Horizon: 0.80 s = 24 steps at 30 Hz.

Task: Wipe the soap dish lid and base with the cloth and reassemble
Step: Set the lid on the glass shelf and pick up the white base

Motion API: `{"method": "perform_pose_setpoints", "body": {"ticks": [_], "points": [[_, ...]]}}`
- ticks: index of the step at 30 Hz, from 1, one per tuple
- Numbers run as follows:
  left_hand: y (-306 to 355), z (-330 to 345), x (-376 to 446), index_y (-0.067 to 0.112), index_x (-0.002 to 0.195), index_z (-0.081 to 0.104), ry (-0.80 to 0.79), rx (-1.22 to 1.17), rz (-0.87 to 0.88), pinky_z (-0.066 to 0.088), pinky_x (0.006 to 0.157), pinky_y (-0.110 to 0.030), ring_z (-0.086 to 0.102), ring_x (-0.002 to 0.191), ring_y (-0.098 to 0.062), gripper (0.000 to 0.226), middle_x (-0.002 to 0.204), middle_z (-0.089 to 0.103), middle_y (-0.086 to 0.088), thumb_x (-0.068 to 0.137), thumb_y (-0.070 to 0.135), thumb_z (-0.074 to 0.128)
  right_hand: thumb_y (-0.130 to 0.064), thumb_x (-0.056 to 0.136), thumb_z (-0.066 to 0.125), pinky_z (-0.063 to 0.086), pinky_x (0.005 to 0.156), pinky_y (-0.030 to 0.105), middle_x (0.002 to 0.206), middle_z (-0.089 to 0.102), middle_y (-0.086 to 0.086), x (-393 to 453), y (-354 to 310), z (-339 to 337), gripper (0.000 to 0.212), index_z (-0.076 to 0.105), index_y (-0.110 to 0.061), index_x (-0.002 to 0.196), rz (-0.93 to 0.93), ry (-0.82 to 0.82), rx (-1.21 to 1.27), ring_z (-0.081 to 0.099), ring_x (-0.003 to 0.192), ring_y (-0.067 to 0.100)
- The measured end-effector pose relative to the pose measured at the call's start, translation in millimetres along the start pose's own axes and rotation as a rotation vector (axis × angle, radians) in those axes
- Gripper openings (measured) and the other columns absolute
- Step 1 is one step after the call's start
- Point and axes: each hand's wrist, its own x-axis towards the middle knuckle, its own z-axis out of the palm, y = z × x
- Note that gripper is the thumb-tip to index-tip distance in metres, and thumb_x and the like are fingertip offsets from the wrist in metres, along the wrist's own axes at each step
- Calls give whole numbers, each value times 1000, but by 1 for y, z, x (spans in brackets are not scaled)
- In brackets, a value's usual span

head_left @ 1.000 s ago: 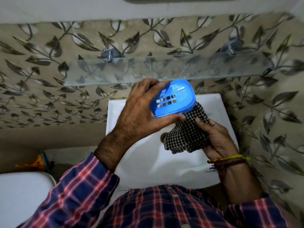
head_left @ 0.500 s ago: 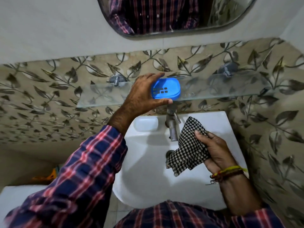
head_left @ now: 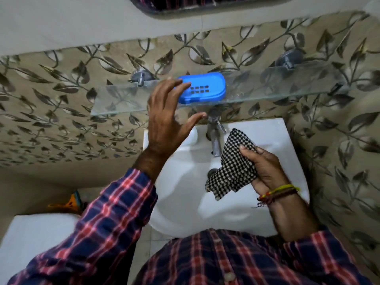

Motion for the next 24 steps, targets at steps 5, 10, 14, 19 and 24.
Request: {"method": "perform_pose_setpoints", "body": {"ticks": [5,10,14,19,24], "points": [[-31,14,-88,1,112,64,-4,-8,-255,44,100,-44,55,109,-28,37,111,66,-17,89,26,78,-2,89,63,56,90,49,105,70,22,1,5,0,20,67,3,108,-23,58,-15,68,92,34],[-61,36,-111,8,119,59,-257,-218,-1087,54,89,-42,64,101,-27,50,113,66,-10,88,45,73,-3,87,67,59,83,45,104,72,22,1,7,3,23,67,3,109,-36,98,-11,70,91,34],[-80,50,-94,13,110,55,-427,-475,-1665,46,59,-31,73,77,-22,71,95,71,-5,74,72,71,-1,88,65,62,75,38,100,72,19,1,7,6,22,67,4,110,-64,114,1,71,82,28],[-93,62,-97,2,106,61,-336,-569,-1673,40,50,-24,72,73,-24,39,86,75,-16,82,29,76,-4,88,65,62,76,40,100,73,18,2,10,2,20,69,1,108,-101,172,-2,72,83,30],[-90,64,-105,-4,94,67,-108,-444,-1561,60,71,-40,67,71,-30,19,91,67,-17,93,15,65,-7,89,66,63,69,41,100,74,17,1,18,-9,21,68,-1,109,-60,211,-31,73,80,30]]}}
